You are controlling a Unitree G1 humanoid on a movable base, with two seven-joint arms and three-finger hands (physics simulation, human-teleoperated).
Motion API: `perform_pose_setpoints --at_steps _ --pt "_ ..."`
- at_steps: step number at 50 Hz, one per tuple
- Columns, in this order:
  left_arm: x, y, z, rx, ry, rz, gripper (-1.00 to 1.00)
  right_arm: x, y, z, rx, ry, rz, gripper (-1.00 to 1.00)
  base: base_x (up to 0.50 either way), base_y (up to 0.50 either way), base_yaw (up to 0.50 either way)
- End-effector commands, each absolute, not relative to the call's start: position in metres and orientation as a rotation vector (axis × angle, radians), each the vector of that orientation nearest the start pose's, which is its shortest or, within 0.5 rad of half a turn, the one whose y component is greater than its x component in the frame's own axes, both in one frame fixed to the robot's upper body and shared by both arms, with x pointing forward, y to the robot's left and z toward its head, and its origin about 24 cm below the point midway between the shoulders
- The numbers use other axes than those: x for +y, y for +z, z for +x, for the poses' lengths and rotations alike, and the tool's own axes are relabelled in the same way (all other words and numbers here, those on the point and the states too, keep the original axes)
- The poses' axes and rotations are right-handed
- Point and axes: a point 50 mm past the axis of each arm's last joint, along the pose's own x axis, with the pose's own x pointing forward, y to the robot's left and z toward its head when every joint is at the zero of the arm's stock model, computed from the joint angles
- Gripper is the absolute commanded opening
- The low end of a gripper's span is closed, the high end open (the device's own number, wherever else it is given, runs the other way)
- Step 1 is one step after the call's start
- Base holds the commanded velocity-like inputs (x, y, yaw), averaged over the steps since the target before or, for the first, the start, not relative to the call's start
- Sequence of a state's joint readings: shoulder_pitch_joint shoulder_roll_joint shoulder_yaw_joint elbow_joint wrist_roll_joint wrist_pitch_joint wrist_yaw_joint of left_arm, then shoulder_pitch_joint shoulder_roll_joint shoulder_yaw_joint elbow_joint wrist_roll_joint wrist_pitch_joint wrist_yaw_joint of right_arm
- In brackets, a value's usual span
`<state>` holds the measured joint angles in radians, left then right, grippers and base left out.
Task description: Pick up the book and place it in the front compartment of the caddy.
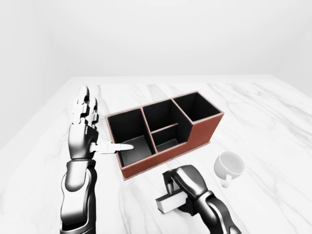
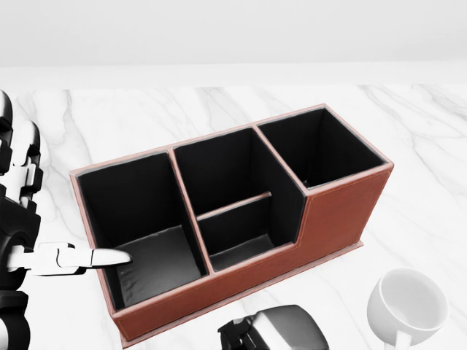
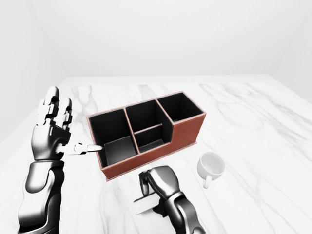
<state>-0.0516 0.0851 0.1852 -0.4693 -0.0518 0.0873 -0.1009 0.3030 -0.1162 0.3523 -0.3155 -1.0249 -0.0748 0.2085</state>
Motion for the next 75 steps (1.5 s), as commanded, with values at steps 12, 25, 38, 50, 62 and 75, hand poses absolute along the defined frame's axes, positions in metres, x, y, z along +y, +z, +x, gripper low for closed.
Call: perform_pose_setpoints --at_steps 12,25,38,50,62,75 --pt "0.191 0.158 0.238 -0.446 0.041 0.083 0.99 -0.093 0.085 0.184 -0.193 0.407 -1.035 -1.0 0.0 0.0 0.0" --pt "0.192 0.16 0.238 -0.453 0.045 0.081 1.0 -0.095 0.108 0.184 -0.235 0.379 -1.041 -1.0 0.0 0.0 0.0" --pt "0.193 0.16 0.238 -0.454 0.048 0.079 0.99 -0.098 0.131 0.191 -0.267 0.348 -1.054 -1.0 0.0 0.0 0.0" --pt "0.194 0.159 0.239 -0.447 0.05 0.077 0.99 -0.099 0.153 0.2 -0.3 0.325 -1.065 -1.0 0.0 0.0 0.0" --pt "0.194 0.162 0.238 -0.462 0.05 0.077 0.99 -0.095 0.173 0.207 -0.356 0.324 -1.094 -1.0 0.0 0.0 0.0" --pt "0.195 0.16 0.239 -0.452 0.052 0.074 0.99 -0.093 0.193 0.217 -0.418 0.298 -1.12 -1.0 0.0 0.0 0.0"
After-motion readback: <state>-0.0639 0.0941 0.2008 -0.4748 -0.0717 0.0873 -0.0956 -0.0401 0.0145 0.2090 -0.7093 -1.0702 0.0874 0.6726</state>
